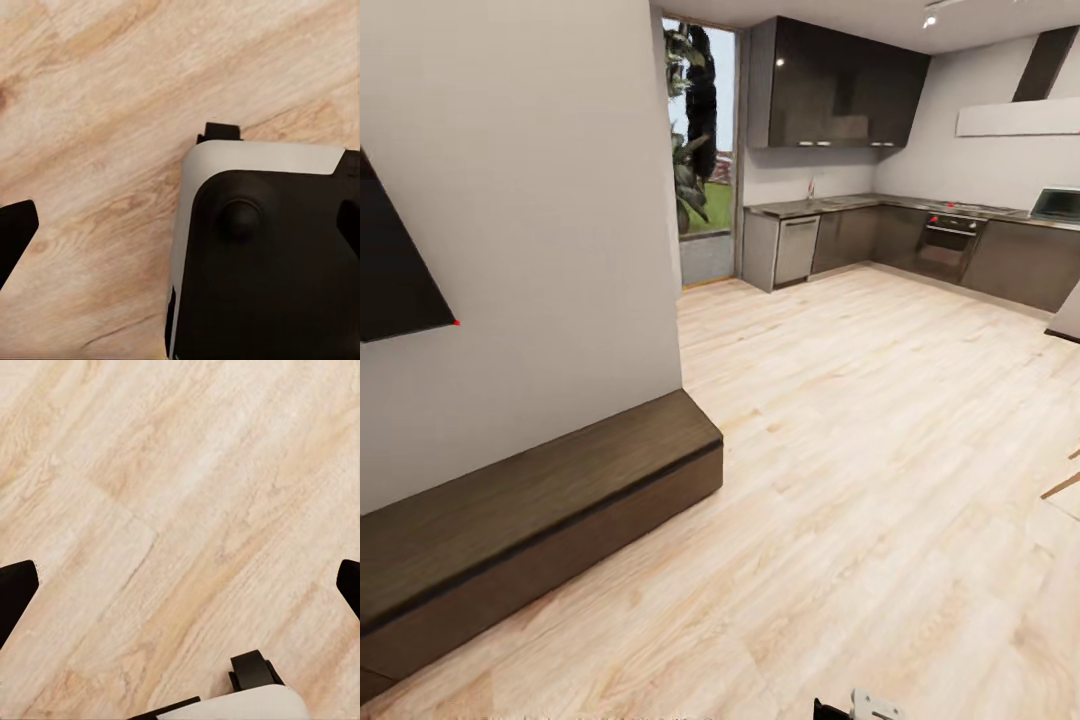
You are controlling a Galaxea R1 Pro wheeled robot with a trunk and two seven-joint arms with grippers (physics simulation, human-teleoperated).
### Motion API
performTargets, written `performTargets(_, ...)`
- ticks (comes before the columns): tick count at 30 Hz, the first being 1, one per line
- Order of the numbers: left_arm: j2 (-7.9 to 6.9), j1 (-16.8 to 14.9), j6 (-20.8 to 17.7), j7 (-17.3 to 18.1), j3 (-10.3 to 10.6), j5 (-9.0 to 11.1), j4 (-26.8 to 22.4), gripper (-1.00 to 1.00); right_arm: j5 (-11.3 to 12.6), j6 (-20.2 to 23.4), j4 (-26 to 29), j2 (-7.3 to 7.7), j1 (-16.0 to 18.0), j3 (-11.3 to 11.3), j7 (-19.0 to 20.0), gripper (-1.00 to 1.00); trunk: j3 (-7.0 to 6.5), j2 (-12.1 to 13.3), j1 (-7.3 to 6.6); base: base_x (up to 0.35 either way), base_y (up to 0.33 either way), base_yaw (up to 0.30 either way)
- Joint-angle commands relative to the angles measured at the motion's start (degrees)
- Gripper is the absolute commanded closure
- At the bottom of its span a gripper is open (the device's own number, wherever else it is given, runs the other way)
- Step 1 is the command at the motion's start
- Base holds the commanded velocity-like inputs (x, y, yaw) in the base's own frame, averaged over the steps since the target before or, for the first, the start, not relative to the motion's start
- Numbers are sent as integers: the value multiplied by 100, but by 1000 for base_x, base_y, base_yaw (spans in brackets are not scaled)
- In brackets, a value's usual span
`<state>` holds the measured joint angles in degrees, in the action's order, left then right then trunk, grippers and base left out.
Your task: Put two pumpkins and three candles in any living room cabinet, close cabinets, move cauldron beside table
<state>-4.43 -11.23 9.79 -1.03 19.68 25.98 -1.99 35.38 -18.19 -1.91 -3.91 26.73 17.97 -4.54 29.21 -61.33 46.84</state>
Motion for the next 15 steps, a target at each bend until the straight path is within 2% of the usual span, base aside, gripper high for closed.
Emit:
performTargets(1,6,-2,14,-11,47,41,2,-100,24,-27,-20,-4,8,48,-12,-100,10,-3,0,0,0,250)
performTargets(15,21,-2,12,-11,44,48,6,-100,21,-27,-16,-13,9,48,-12,-100,80,-3,0,0,0,243)
